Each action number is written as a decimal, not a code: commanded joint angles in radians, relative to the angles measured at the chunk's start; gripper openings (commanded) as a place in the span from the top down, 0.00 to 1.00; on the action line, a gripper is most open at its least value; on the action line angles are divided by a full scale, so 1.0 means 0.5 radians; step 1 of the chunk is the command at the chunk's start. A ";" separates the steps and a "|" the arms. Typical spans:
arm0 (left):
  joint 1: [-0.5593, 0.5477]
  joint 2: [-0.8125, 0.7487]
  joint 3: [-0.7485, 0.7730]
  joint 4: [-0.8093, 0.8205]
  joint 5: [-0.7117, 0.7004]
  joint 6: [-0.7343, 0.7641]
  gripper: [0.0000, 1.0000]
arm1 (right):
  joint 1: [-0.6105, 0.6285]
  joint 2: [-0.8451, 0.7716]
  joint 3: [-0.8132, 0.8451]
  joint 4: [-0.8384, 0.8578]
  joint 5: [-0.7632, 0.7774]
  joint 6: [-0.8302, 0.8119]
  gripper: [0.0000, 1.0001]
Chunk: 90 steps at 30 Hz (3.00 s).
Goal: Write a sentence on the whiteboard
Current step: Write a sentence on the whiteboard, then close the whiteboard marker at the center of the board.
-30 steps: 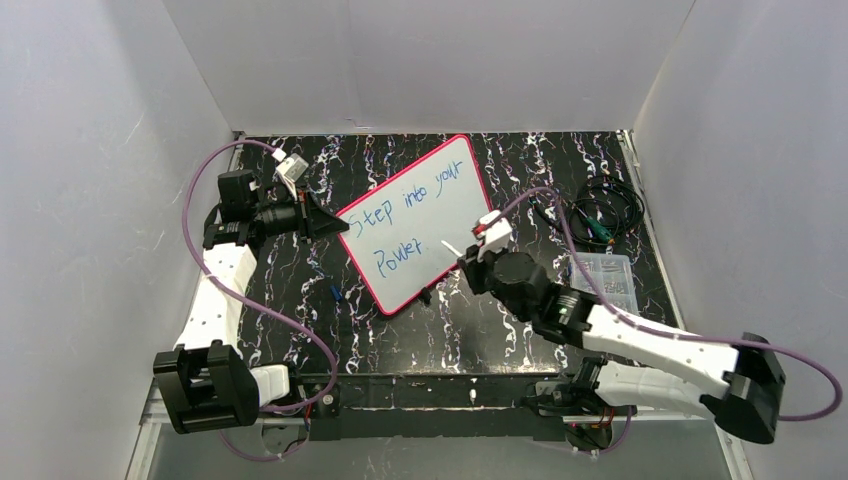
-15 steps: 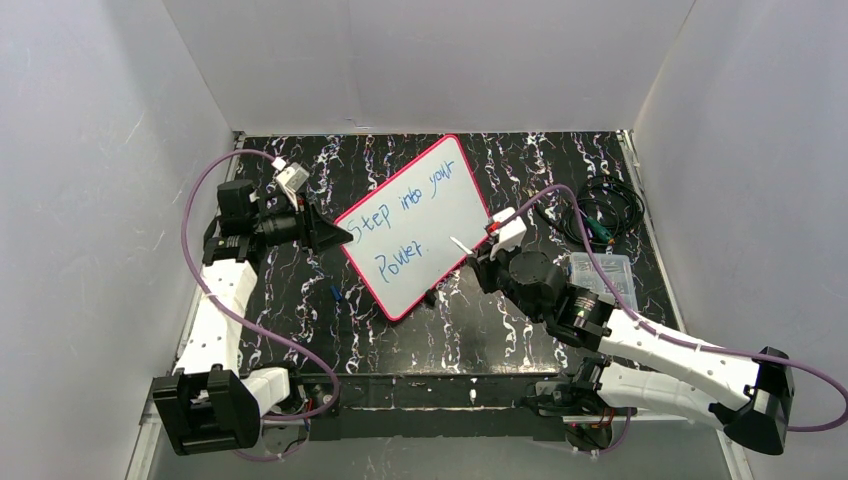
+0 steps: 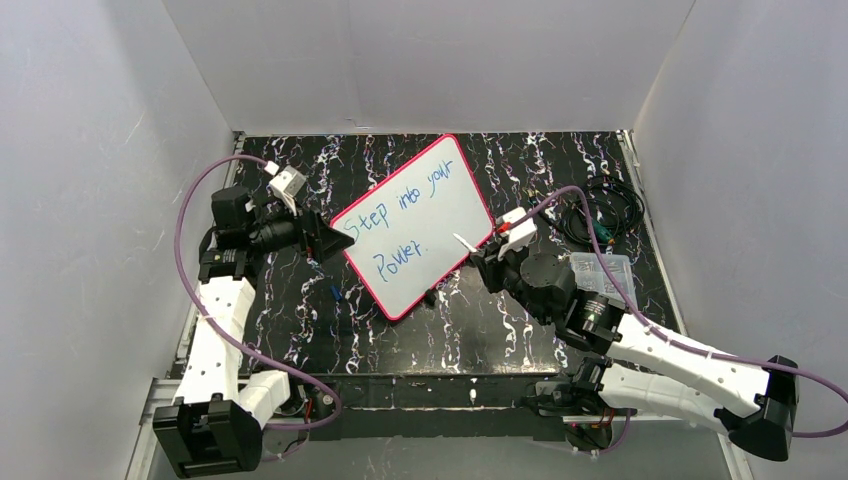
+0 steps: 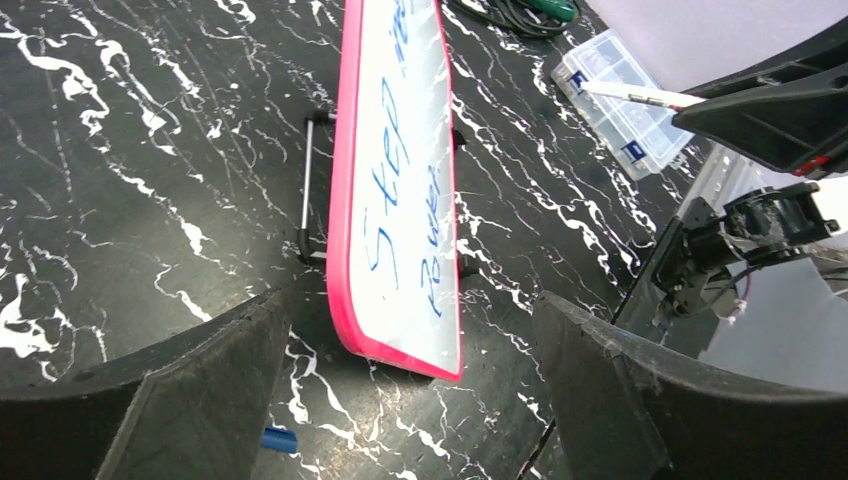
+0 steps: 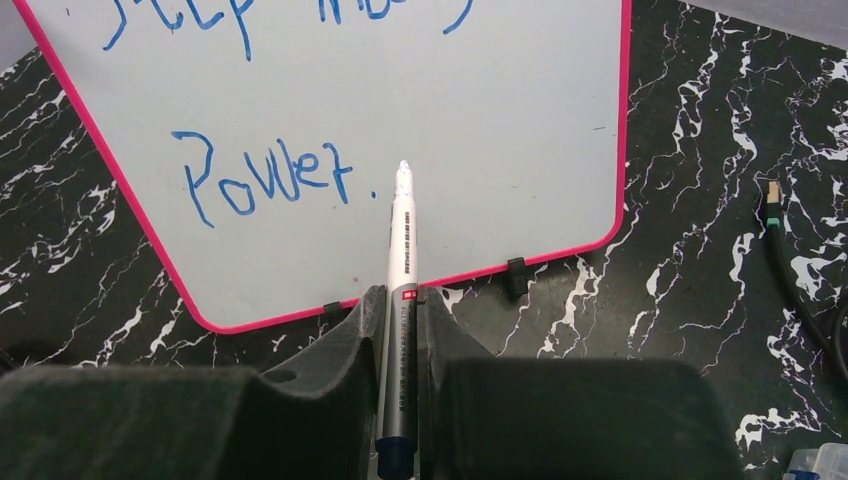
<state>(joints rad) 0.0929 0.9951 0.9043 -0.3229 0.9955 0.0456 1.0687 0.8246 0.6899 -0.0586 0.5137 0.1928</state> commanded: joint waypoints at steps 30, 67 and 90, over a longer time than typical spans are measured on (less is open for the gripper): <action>-0.019 -0.733 -0.181 -0.944 -1.641 -1.105 0.16 | -0.002 -0.199 0.222 -0.588 -0.089 0.160 0.99; -0.459 0.960 -0.258 -0.414 -2.054 -1.271 0.66 | -0.002 -0.602 -0.065 -0.380 -0.015 0.089 0.99; -0.459 1.036 -0.263 -0.546 -1.936 -1.223 0.83 | -0.002 -0.587 -0.079 -0.380 0.022 0.102 0.99</action>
<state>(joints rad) -0.1349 1.4685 0.7837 -0.5358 -0.0082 -0.5827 1.0683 0.5270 0.6563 -0.3038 0.4999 0.2474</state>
